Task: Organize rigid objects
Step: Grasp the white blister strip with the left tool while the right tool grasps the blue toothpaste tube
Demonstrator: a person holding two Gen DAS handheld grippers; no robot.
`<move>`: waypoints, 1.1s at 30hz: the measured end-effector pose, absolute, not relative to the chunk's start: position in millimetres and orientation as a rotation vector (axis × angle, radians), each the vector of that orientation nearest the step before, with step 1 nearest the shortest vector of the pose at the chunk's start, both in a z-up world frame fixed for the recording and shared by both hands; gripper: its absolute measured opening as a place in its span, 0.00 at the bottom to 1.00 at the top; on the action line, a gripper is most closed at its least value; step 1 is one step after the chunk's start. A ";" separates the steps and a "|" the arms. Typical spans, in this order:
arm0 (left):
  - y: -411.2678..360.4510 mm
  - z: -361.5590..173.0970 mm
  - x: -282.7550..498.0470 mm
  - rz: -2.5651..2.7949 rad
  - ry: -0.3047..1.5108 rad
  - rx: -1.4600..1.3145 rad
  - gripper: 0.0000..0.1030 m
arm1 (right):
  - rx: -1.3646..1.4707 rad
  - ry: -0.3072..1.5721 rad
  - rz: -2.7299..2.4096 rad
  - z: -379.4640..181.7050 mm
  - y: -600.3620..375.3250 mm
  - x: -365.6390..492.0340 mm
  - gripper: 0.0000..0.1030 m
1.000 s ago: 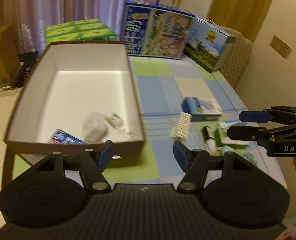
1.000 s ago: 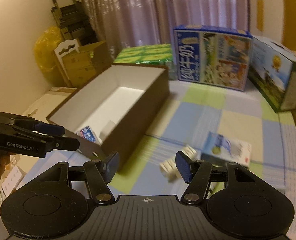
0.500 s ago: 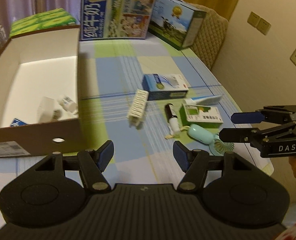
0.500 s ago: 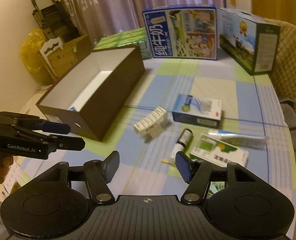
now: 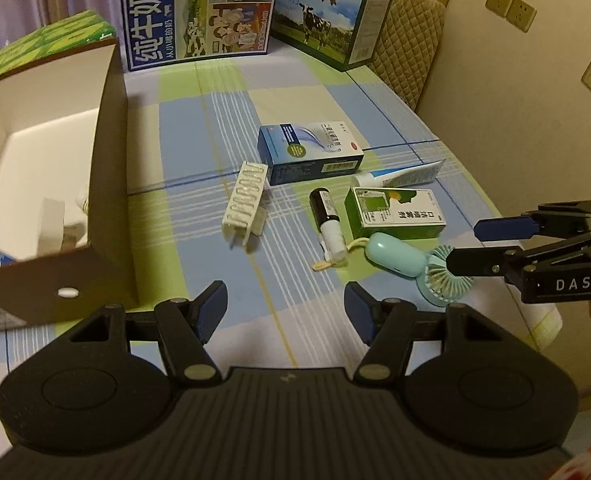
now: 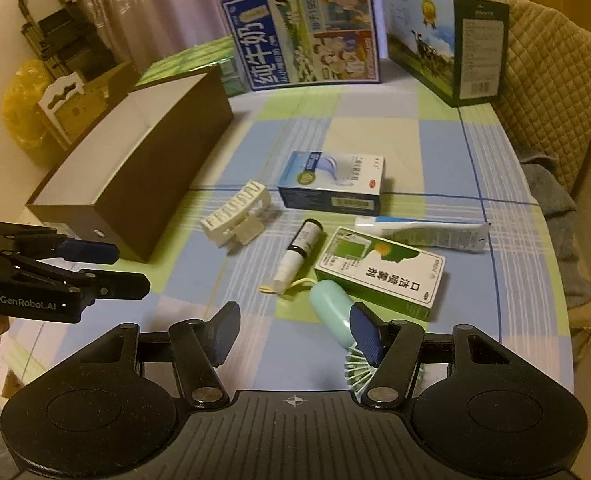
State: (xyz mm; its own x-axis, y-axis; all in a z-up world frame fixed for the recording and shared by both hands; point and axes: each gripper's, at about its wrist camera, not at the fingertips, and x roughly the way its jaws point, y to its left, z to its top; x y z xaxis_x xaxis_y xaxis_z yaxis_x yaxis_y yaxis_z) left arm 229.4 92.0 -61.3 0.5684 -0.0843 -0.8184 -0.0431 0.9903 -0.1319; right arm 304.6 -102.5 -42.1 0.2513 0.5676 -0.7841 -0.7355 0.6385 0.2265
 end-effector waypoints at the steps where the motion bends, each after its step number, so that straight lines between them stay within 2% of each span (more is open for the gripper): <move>1: 91.8 -62.2 233.1 -0.025 0.967 -0.132 0.57 | -0.198 0.974 0.886 -43.3 -101.1 306.4 0.57; 13: 96.5 -83.3 293.2 -0.020 1.013 -0.051 0.56 | -0.166 0.969 0.766 -58.8 -101.2 345.2 0.56; 26: 101.1 -114.0 354.4 -0.007 1.076 0.004 0.53 | -0.297 0.917 0.769 -69.4 -113.0 403.0 0.55; 33: 109.2 -135.7 373.4 0.027 1.140 0.002 0.46 | -0.404 0.891 0.847 -76.5 -111.5 428.9 0.55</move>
State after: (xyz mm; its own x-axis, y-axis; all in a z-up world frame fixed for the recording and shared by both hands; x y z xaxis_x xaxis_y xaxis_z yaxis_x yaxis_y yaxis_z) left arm 373.4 109.2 -135.7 0.4176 0.0224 -0.9084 -0.0208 0.9997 0.0151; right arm 428.9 -111.5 -76.5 0.3442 0.4729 -0.8111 -0.7858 0.6179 0.0268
